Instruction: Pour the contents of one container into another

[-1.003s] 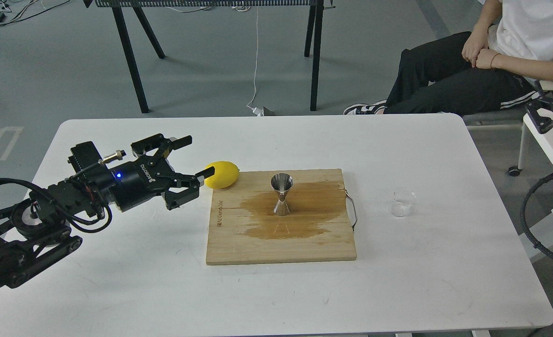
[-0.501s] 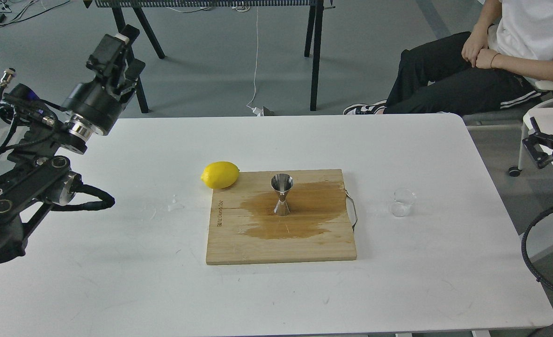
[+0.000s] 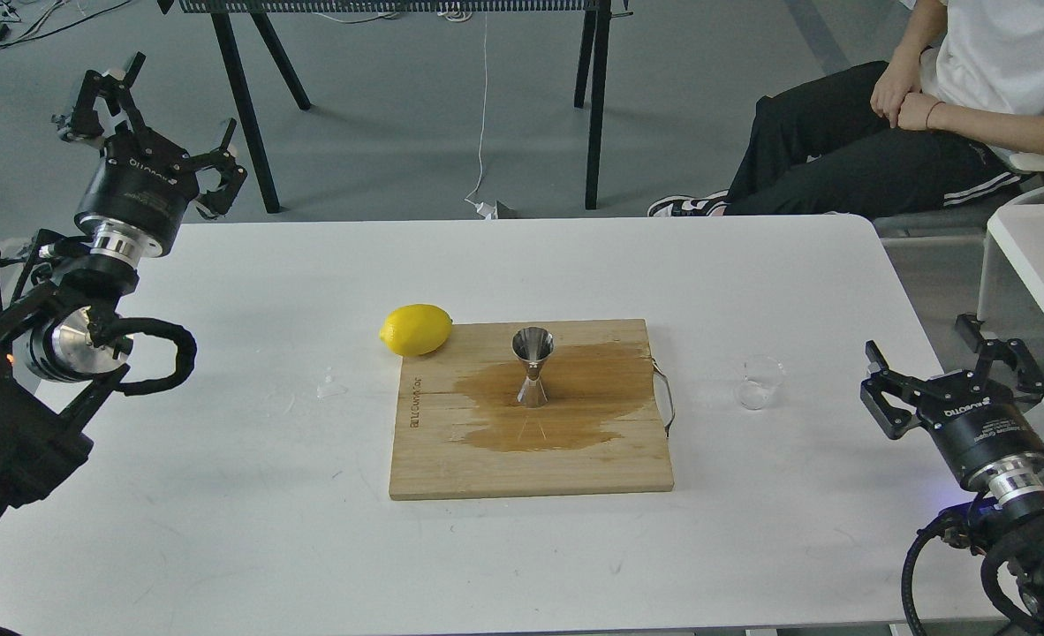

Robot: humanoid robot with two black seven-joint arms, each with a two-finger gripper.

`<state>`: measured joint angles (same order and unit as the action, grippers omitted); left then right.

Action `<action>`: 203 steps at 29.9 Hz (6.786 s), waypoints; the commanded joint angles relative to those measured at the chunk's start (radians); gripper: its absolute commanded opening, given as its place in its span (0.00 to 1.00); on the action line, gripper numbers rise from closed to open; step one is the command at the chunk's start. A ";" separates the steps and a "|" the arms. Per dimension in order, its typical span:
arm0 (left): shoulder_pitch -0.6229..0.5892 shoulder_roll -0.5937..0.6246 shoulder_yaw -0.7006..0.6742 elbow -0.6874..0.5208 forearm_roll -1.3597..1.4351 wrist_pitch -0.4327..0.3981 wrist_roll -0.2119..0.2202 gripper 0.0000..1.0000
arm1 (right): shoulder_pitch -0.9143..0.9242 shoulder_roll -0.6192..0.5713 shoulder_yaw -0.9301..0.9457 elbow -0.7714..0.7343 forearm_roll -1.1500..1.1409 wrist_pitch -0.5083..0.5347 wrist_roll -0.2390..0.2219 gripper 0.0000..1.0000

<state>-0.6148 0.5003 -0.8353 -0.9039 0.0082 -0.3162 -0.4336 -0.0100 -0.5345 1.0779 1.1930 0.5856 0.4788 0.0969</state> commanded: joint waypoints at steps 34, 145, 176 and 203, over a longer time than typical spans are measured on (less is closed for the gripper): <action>0.047 0.026 0.002 0.028 -0.030 -0.121 0.001 1.00 | 0.183 0.286 -0.033 -0.167 -0.015 -0.506 -0.045 0.98; 0.078 0.060 0.007 0.019 -0.031 -0.129 0.003 1.00 | 0.541 0.453 -0.526 0.155 -1.178 -0.914 -0.011 0.19; 0.084 0.055 0.005 0.023 -0.031 -0.129 0.001 1.00 | 0.548 0.464 -0.575 0.068 -1.402 -0.944 0.020 0.19; 0.086 0.052 0.005 0.026 -0.031 -0.130 0.001 1.00 | 0.591 0.473 -0.637 0.007 -1.520 -0.967 0.049 0.19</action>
<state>-0.5292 0.5523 -0.8299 -0.8782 -0.0230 -0.4449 -0.4326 0.5745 -0.0630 0.4552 1.2140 -0.9002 -0.4887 0.1454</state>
